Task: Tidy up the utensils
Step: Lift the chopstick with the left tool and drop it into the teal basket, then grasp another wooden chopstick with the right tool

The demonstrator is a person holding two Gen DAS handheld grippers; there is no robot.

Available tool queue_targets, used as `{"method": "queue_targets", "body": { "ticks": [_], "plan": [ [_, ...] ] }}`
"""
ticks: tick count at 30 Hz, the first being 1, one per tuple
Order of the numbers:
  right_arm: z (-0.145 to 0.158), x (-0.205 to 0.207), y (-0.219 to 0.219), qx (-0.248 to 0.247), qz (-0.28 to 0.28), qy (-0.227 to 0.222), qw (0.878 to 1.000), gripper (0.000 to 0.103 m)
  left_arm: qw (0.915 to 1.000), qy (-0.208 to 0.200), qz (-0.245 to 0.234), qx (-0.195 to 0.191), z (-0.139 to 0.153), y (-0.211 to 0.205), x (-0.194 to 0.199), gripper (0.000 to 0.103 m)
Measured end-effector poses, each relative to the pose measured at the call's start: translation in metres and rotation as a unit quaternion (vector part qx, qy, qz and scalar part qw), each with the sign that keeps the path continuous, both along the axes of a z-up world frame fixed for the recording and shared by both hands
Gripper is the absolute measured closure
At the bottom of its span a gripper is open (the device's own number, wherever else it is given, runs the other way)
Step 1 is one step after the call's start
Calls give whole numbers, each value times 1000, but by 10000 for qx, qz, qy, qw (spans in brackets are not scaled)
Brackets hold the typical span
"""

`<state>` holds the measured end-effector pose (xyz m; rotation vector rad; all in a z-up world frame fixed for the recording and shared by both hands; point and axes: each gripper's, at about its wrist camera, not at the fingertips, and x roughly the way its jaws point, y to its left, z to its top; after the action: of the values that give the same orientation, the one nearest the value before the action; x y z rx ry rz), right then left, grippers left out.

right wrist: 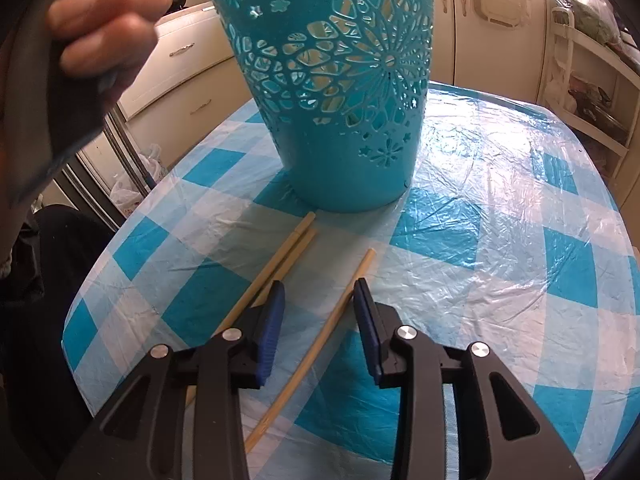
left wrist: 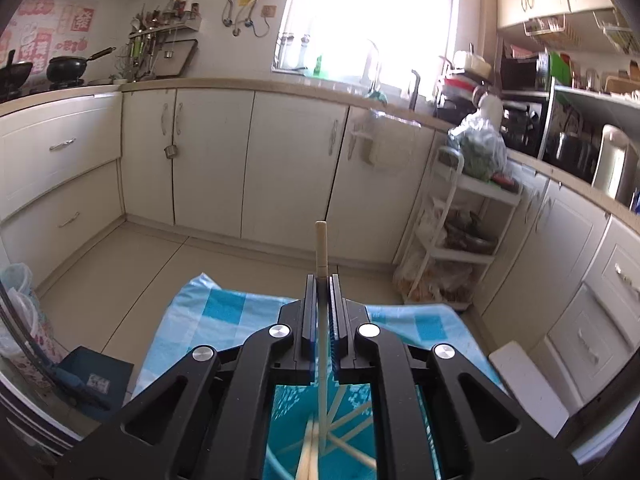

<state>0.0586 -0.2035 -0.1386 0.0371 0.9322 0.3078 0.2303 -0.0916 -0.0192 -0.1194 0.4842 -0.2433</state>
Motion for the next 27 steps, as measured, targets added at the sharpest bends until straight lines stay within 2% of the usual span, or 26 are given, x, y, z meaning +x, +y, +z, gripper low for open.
{"method": "queue_targets", "body": {
  "ticks": [2, 3, 4, 6, 7, 12, 16, 18, 20, 23, 27],
  "plan": [
    [0, 0, 0, 4, -2, -2, 10000, 67, 9999, 74, -14, 129, -4, 4, -7, 94],
    [0, 0, 0, 5, -4, -6, 10000, 67, 9998, 91, -1, 159, -5, 7, -10, 87],
    [0, -1, 1, 7, -6, -7, 10000, 67, 9998, 98, 53, 187, -5, 12, -15, 75],
    [0, -1, -1, 44, -42, -5, 10000, 67, 9996, 39, 208, 194, -4, 26, -27, 58],
    [0, -2, -2, 46, -75, -4, 10000, 67, 9995, 9, 256, 190, -3, 31, -31, 53],
    [1, -10, -1, -61, -414, 4, 9991, 67, 9984, -23, 543, 176, -7, 69, -57, 40],
    [1, -19, 8, -416, -506, -95, 9978, 67, 9972, 165, 721, 77, -25, 94, -62, 38],
    [1, -18, 11, -643, -425, -125, 9969, 76, 9963, 302, 808, -23, -35, 105, -60, 38],
    [2, -17, 13, -710, -92, -81, 9974, 92, 9953, 370, 885, -92, -43, 113, -58, 38],
    [3, -16, 14, -1137, 345, -60, 9929, 96, 9949, 390, 919, -154, -48, 122, -58, 38],
    [5, -5, -7, -904, 112, 274, 9955, 96, 9946, 454, 900, -262, -51, 128, -56, 38]
  ]
}}
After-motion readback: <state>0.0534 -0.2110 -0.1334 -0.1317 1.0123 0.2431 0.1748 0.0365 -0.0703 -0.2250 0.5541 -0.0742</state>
